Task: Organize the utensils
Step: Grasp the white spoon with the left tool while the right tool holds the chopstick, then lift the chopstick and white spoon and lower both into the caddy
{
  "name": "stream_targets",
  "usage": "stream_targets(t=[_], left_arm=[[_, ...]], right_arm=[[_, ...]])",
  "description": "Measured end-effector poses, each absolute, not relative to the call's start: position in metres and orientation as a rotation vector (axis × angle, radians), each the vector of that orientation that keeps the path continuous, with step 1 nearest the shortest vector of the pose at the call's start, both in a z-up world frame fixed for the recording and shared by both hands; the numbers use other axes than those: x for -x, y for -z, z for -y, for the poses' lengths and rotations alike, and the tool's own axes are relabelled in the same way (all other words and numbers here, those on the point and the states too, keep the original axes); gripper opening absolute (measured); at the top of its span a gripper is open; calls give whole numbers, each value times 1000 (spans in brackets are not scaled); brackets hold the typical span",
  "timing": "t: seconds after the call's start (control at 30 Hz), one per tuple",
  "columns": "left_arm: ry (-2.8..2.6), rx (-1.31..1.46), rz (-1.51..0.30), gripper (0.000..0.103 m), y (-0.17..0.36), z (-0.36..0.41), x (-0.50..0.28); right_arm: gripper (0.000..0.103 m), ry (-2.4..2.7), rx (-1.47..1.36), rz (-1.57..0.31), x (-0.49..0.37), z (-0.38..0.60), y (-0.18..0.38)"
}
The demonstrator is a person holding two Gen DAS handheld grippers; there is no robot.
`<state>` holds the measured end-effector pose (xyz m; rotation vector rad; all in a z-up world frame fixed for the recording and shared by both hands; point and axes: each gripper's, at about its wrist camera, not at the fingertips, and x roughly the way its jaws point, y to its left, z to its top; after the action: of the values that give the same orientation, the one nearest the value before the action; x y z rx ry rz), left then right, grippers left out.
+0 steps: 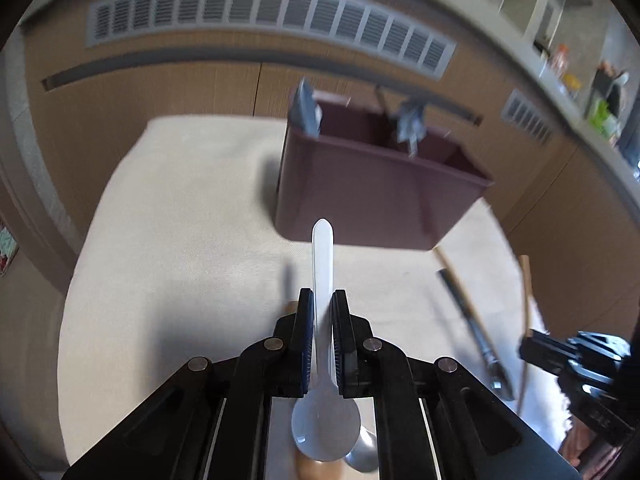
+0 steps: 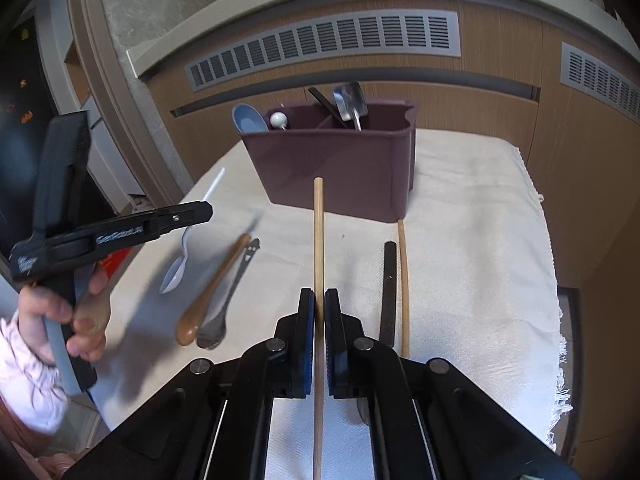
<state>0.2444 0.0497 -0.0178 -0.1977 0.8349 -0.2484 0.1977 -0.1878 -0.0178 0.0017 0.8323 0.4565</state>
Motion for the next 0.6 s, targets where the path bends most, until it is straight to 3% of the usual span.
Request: stream_targets(t=[0.2, 0.43, 0.6], left_arm=[[281, 218, -602, 9, -48, -37, -203], [416, 227, -255, 9, -170, -36, -204], [398, 232, -55, 9, -207, -36, -227]], right_arm=[[5, -484, -24, -704, -190, 186, -34], [5, -410, 3, -283, -205, 189, -164], [5, -350, -24, -181, -241, 188, -190]])
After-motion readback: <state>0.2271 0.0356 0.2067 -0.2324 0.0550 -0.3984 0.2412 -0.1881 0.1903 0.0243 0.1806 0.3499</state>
